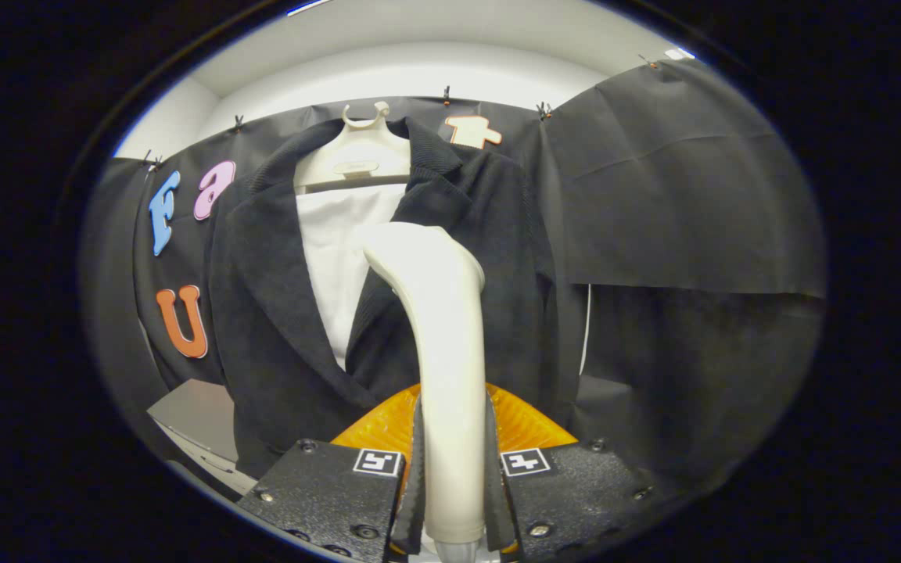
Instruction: Iron the clothes twice with a garment steamer, once on the left side and once on the right side.
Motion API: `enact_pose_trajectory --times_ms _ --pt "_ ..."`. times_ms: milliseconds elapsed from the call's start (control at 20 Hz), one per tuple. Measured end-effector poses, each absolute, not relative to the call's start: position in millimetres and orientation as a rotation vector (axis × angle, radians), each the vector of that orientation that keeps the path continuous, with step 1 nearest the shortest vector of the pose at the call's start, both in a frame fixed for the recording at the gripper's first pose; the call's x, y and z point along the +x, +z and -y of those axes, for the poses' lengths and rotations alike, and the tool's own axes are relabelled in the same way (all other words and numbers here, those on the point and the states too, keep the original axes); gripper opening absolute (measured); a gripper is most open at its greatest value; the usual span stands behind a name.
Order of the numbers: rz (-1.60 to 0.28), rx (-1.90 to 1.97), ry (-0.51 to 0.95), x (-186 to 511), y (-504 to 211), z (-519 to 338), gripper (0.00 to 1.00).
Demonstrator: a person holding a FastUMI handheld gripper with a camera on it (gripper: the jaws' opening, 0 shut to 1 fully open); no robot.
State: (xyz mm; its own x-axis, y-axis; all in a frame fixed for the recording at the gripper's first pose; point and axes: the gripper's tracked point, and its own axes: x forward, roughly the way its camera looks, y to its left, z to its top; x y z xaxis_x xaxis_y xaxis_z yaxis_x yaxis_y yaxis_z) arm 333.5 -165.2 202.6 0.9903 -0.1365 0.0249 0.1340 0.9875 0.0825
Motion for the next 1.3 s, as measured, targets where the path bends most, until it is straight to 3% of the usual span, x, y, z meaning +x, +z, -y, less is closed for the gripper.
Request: enact_pose_trajectory --times_ms 1300 --pt "-0.128 0.001 -0.205 336.1 75.1 161.6 0.33"
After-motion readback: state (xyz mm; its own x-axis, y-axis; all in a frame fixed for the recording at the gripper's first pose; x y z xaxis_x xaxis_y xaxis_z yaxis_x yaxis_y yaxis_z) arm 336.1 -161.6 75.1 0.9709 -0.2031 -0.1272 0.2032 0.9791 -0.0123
